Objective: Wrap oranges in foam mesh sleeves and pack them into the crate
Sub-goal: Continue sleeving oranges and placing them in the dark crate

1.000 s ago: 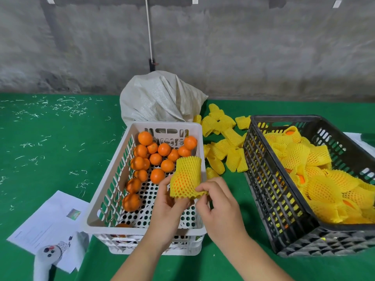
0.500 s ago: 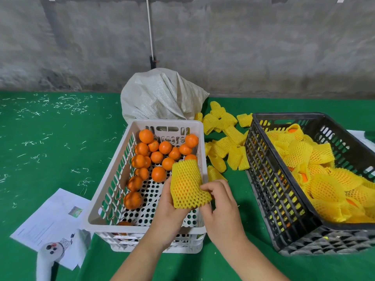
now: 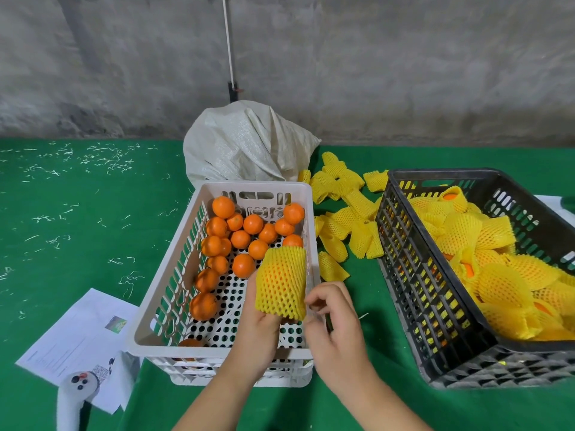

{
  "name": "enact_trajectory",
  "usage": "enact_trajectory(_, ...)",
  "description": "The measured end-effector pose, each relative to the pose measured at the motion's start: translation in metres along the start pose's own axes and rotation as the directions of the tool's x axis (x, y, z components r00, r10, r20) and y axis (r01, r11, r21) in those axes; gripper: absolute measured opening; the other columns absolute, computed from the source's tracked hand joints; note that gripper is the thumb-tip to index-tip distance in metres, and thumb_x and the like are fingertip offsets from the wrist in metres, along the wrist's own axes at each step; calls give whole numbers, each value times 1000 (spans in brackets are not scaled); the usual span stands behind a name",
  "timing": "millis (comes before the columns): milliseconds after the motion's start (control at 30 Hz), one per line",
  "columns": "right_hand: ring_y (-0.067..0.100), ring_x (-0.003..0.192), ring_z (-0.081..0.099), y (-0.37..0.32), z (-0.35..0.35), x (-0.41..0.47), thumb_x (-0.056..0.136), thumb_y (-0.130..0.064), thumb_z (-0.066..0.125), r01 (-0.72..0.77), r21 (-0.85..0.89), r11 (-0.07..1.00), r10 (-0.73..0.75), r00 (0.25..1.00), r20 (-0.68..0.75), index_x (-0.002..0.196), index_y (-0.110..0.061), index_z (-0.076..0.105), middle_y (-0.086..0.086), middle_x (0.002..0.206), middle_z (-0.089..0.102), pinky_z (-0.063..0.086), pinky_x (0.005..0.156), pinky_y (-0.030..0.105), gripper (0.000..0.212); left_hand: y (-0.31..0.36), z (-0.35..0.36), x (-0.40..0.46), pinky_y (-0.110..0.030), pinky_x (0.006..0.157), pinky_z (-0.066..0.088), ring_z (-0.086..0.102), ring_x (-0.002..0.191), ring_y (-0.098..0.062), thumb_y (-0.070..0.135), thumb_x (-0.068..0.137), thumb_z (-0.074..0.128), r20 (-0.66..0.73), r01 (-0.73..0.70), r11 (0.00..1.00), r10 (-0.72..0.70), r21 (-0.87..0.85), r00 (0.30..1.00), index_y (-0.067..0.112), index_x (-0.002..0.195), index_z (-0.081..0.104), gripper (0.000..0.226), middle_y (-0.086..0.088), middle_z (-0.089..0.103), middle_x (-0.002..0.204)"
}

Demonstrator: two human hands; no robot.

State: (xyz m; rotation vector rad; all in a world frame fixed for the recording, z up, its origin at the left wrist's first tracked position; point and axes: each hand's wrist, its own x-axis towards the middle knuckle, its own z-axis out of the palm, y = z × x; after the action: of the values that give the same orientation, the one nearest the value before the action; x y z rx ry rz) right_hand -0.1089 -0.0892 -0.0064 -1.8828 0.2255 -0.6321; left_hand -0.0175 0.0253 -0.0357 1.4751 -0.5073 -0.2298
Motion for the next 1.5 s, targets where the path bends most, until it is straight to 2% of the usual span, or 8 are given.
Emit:
enact_trajectory(133,2,108,62,-12,5,7,84,-63,58,-266,223,938,251,963,96,128,-40,41,-22,115,59,54,85,22,53,2,0,0,-26,94,56,64,122,-18,23,99,71,42,26,1000,-27,13,999,20,150,46,56,5,64,133)
enact_trajectory(300,-2,110,60,-19,11,21,79,-48,80,-462,241,853,437,886,153,136,-53,31,-18,130,54,55,81,20,76,5,1,0,-27,102,55,64,129,-18,15,101,72,153,78,996,-71,-39,986,34,153,47,61,4,64,143)
enact_trajectory(500,16,128,60,-17,2,26,65,-77,78,-577,536,616,507,812,290,135,-57,48,-13,136,64,44,112,50,80,2,6,0,-21,105,50,55,139,-9,9,97,73,201,41,999,-35,-24,979,37,160,36,79,15,55,152)
enact_trajectory(667,14,124,62,-3,-28,44,59,-53,88,-484,538,690,576,818,-3,138,-47,45,-12,136,63,45,111,49,90,-9,13,2,-30,74,54,62,79,-12,44,95,73,228,71,984,-108,164,968,59,153,33,72,2,63,90)
enact_trajectory(1000,31,154,19,31,-209,172,86,-56,75,-522,30,852,465,731,-499,160,-40,9,-2,170,15,22,121,56,101,-27,34,21,-30,61,54,62,67,-5,39,101,64,182,189,881,-291,433,939,58,138,40,48,19,54,102)
enact_trajectory(1233,16,108,58,63,-194,181,101,-17,50,-481,-353,803,298,836,-460,152,-20,43,5,154,47,46,96,39,51,-18,27,25,-21,53,44,59,65,-8,29,103,64,132,376,901,-409,216,903,48,132,53,36,16,65,98)
enact_trajectory(1400,21,137,41,94,-114,163,100,-21,56,-135,-614,778,110,991,-78,140,-23,57,2,152,47,31,111,33,40,-21,3,61,-22,50,42,52,60,-8,28,105,59,74,339,883,-381,326,921,43,127,58,27,19,67,102)
enact_trajectory(1500,26,150,14,132,-70,151,99,-32,57,-127,-705,698,348,920,179,144,-35,54,3,167,21,18,122,43,45,-39,-8,103,-23,76,52,61,86,-4,24,105,59,60,239,779,-333,580,941,29,143,53,39,12,64,123)
